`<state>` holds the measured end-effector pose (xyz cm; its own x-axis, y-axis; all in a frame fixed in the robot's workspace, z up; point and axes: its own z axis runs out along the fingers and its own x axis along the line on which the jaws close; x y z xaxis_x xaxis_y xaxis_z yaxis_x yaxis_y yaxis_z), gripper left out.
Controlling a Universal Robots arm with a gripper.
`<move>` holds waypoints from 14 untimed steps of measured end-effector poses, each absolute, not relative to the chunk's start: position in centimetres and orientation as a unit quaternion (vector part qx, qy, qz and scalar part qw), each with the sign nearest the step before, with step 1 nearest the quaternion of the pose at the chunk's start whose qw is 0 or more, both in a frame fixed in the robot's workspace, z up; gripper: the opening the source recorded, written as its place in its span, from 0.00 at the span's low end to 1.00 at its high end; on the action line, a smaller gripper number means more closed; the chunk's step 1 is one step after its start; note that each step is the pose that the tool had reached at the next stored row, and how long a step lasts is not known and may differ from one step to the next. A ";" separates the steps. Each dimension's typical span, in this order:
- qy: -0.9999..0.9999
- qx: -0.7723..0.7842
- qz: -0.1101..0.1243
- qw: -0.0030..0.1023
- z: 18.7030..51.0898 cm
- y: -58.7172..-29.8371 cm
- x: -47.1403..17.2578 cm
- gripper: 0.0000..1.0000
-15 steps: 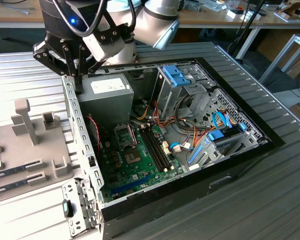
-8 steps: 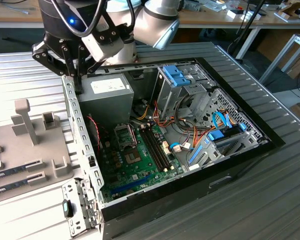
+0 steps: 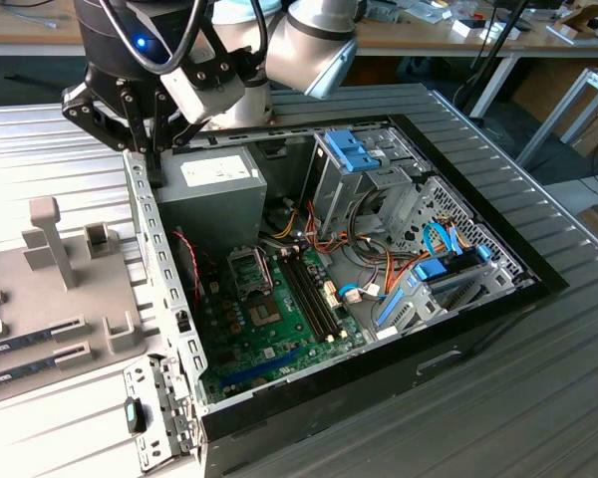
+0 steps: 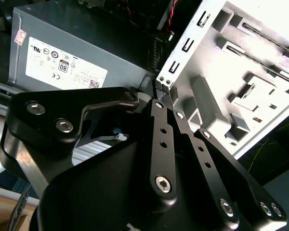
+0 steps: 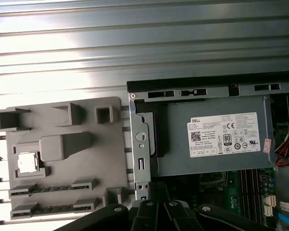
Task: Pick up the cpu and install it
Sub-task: 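Reach for the cpu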
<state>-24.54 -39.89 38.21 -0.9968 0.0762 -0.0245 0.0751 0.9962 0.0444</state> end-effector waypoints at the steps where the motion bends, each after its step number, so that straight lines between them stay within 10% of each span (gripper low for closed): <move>1: 0.999 0.038 0.022 0.013 38.2 -39.9 -24.6 0.11; 14: 0.999 0.038 0.022 0.013 38.2 -39.9 -24.9 0.11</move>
<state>-24.88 -39.89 38.16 -0.9968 0.0762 -0.0244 0.0751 0.9962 0.0443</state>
